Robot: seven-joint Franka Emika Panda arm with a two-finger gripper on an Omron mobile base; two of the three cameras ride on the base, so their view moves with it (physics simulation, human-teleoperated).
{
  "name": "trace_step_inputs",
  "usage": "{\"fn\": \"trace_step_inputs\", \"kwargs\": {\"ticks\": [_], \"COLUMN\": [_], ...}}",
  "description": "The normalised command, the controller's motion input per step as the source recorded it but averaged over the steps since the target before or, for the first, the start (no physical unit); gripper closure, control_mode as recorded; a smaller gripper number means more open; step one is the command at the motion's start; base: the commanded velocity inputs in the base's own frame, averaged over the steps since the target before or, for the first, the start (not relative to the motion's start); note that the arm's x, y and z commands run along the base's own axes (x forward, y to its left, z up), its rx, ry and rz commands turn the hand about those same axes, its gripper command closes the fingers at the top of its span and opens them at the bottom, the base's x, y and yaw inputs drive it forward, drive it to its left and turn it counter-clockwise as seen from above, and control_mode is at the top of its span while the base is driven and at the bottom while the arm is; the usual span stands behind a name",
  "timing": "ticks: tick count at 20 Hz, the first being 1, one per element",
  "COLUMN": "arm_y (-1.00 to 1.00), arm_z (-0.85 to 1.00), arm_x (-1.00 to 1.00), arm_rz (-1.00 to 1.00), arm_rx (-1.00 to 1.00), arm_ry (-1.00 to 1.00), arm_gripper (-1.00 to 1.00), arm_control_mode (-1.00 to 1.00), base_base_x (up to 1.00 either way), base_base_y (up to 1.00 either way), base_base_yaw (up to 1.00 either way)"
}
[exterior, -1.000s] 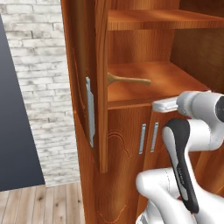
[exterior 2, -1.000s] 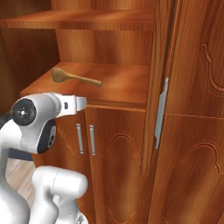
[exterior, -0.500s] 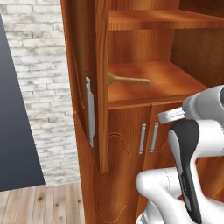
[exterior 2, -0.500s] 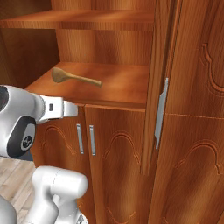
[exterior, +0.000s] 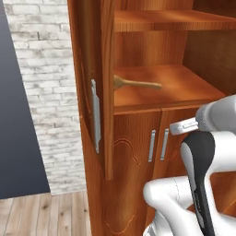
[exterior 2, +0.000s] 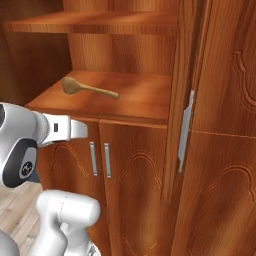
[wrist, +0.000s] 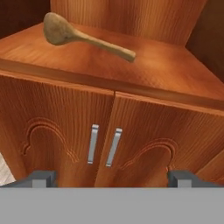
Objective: Organize the utensils by type. Pick up the wooden spoons from the counter and place them in the open cabinet. Then pick up the metallic utensils from the counter and place them in the open drawer.
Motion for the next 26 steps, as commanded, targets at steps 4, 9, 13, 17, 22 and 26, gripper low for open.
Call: {"fn": "trace_step_inputs", "kwargs": {"ticks": [4, 9, 13, 17, 22, 26], "arm_y": [0.0, 0.0, 0.0, 0.0, 0.0, 0.0], "arm_z": [0.0, 0.0, 0.0, 0.0, 0.0, 0.0], "arm_x": [0.0, 0.0, 0.0, 0.0, 0.0, 0.0], "arm_rz": [0.0, 0.0, 0.0, 0.0, 0.0, 0.0], "arm_rx": [0.0, 0.0, 0.0, 0.0, 0.0, 0.0], "arm_ry": [0.0, 0.0, 0.0, 0.0, 0.0, 0.0], "arm_gripper": [-1.0, -1.0, -1.0, -1.0, -1.0, -1.0], "arm_control_mode": [1.0, 1.0, 1.0, 1.0, 1.0, 1.0], "base_base_x": [-0.36, -0.13, 0.01, -0.2, -0.44, -0.32], "base_base_y": [-0.14, -0.21, -0.58, -0.63, -0.25, 0.11], "base_base_yaw": [0.56, 0.71, 0.55, 0.5, 0.54, 0.87]}}
